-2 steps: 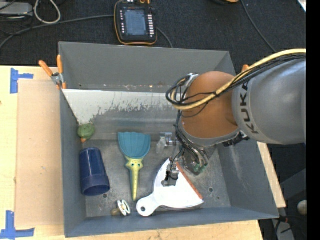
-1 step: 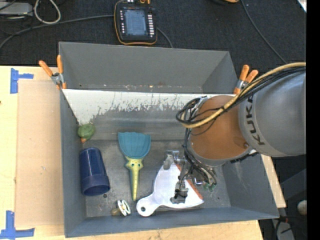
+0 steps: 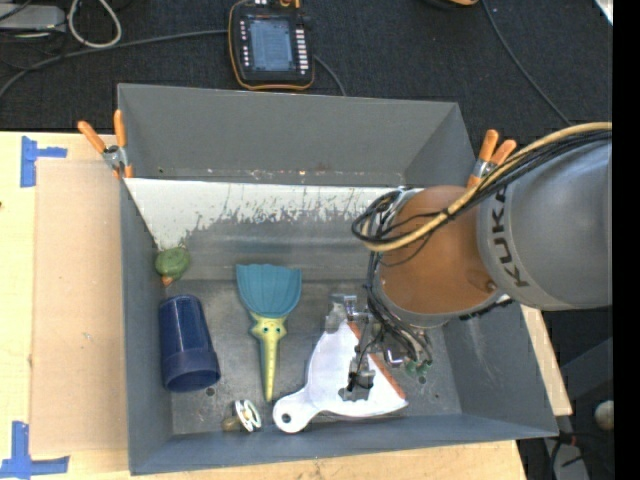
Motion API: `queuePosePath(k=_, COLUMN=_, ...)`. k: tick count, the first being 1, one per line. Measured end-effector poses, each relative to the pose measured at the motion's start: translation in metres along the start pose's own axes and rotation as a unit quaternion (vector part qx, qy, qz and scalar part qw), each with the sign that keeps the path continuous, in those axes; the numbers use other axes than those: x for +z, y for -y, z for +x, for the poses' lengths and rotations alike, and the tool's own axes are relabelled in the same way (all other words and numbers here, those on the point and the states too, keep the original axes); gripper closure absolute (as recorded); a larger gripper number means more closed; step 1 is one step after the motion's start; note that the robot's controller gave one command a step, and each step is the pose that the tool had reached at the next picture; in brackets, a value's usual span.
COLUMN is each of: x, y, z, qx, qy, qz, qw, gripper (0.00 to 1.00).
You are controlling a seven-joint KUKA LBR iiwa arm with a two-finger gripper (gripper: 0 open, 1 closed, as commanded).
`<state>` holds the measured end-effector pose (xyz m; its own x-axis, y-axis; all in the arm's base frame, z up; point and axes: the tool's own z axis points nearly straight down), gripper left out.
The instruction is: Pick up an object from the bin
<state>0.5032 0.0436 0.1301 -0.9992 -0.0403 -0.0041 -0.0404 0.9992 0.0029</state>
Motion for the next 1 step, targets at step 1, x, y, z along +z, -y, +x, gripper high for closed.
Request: queuePosePath(k=1, x=0.0104, y=0.0044, z=-0.0036, qx=-0.002, qy=-0.0009, qz=0.0, qw=1.0, gripper=0.0)
